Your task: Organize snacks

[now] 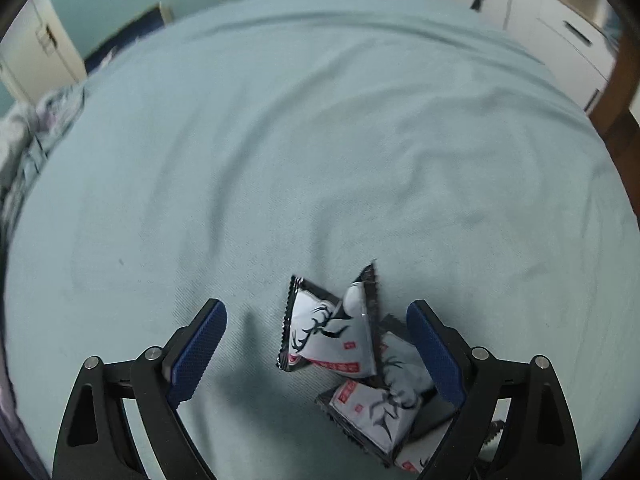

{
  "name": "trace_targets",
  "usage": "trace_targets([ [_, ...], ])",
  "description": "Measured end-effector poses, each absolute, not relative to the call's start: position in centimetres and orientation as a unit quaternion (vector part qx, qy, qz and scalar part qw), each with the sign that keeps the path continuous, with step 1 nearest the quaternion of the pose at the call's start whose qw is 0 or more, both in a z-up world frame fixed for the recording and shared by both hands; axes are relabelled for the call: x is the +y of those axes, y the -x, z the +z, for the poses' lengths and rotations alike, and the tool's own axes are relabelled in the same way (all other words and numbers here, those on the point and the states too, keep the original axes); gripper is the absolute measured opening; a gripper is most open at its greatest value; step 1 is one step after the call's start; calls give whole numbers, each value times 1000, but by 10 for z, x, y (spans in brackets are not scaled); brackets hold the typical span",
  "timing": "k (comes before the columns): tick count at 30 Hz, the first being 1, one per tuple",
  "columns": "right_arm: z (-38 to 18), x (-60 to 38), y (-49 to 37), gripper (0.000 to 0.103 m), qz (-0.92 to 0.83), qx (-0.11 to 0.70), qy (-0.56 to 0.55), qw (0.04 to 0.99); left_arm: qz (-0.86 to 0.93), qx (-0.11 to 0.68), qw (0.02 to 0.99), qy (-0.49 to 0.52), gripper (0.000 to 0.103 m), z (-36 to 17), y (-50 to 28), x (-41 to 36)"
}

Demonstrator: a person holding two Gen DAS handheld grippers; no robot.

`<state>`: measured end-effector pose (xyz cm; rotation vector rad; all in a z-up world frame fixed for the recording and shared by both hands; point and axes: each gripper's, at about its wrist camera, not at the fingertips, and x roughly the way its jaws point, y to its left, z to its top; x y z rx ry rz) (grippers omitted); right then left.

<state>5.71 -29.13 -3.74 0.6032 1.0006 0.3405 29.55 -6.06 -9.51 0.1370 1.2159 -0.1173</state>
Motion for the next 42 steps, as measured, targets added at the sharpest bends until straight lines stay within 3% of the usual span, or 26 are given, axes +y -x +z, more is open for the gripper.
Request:
trace_targets([
  [2, -36, -296, -55, 27, 163, 462, -288, 823, -58, 598, 798, -39, 57, -106, -300, -53],
  [3, -34, -297, -53, 27, 163, 456, -288, 827, -61, 608, 792, -20, 57, -109, -300, -48],
  [4, -30, -299, -51, 27, 161, 451, -286, 830, -62, 600, 798, -4, 46, -106, -297, -42],
  [11, -26, -292, -46, 27, 140, 426, -274, 851, -53, 591, 805, 22, 33, -80, -251, -4],
  [23, -12, -277, -29, 27, 137, 414, -243, 866, -113, 522, 846, 1, 33, 5, -96, 17],
  [37, -11, -275, -6, 27, 132, 393, -239, 878, -242, 485, 834, -99, 35, 6, 8, -40],
  [42, -9, -275, 2, 27, 138, 383, -242, 881, -225, 472, 844, -122, 53, 7, 10, -41],
])
